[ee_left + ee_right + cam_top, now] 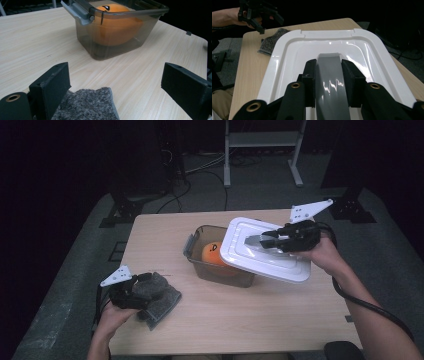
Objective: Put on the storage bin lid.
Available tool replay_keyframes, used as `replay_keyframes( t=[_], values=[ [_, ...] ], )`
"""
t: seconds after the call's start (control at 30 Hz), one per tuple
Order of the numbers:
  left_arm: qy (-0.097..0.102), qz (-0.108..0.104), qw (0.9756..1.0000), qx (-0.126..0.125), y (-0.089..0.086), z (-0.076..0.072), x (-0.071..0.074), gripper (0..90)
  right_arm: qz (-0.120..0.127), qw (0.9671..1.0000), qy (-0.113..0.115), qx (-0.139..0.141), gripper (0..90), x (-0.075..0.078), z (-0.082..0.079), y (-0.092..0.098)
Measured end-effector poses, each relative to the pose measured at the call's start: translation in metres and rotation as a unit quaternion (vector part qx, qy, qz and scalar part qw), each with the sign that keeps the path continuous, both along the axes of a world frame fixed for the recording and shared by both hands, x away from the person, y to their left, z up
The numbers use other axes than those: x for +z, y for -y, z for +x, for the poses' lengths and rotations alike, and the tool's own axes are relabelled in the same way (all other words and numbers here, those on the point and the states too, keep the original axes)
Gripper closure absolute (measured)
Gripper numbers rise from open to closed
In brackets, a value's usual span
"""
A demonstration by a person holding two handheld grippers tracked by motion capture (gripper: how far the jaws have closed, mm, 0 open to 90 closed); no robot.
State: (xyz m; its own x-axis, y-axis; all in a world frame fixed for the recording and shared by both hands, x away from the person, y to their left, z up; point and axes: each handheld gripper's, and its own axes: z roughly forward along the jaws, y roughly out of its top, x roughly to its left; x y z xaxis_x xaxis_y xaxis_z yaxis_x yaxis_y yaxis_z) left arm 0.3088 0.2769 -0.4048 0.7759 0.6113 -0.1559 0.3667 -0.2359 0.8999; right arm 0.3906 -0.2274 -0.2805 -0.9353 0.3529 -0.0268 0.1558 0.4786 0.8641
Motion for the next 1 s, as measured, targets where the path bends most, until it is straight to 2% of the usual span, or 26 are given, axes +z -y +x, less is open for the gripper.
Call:
replay_keyframes(
  t=[0.5,1.0],
  values=[
    [0.002,0.002,1.0,0.0,-0.001,0.0,0.001,7.9,0.003,0.9996,0.0,0.027,65.2,0.0,0.022,-0.039],
    [0.004,0.003,1.0,-0.002,-0.001,0.0,0.001,7.9,0.0,0.9992,-0.008,0.04,65.2,-0.01,0.04,-0.067]
  ],
)
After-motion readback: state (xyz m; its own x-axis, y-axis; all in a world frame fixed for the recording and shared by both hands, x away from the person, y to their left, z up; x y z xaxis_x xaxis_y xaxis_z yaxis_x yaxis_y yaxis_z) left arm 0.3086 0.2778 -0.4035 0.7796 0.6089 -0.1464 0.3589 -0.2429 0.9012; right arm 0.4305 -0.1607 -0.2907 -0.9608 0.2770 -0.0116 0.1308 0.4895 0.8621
